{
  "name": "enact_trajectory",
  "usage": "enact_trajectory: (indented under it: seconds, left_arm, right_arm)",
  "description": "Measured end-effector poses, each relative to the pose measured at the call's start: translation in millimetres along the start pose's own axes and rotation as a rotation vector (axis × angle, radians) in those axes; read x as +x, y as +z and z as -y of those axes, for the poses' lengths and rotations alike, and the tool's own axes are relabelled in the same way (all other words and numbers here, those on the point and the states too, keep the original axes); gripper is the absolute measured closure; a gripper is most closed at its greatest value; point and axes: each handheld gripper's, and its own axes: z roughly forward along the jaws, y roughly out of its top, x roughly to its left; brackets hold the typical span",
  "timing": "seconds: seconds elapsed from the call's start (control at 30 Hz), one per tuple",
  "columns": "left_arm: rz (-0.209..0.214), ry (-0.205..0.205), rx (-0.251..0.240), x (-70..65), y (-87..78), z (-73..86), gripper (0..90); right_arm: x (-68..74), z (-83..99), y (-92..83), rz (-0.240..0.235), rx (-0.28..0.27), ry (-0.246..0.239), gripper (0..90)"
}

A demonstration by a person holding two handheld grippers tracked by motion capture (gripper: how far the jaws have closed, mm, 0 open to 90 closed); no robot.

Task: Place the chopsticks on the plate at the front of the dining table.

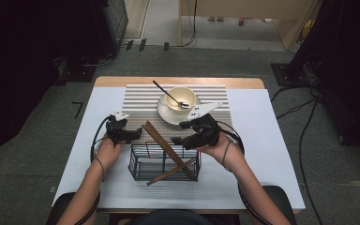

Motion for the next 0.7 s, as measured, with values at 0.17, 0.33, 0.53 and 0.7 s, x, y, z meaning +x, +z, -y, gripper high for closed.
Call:
enact_trajectory:
  seconds: [0.17, 0.33, 0.53, 0.7]
  left_arm:
    - [0.0, 0.0, 0.0, 0.0, 0.0, 0.0, 9.0]
    - [0.0, 0.0, 0.0, 0.1, 0.0, 0.0, 9.0]
    - [0.0, 0.0, 0.0, 0.0, 0.0, 0.0, 9.0]
    - [0.0, 0.0, 0.0, 0.0, 0.0, 0.0, 9.0]
  right_arm:
    - [5.4, -0.4, 2.2, -0.02, 0.0, -0.008, 37.7]
    - [9.8, -0.9, 3.2, -0.038, -0.007, -0.015, 38.9]
    - [16.2, -1.3, 1.3, -0.054, -0.021, -0.029, 40.8]
    - [20.9, -1.5, 0.3, -0.058, -0.02, -0.03, 44.9]
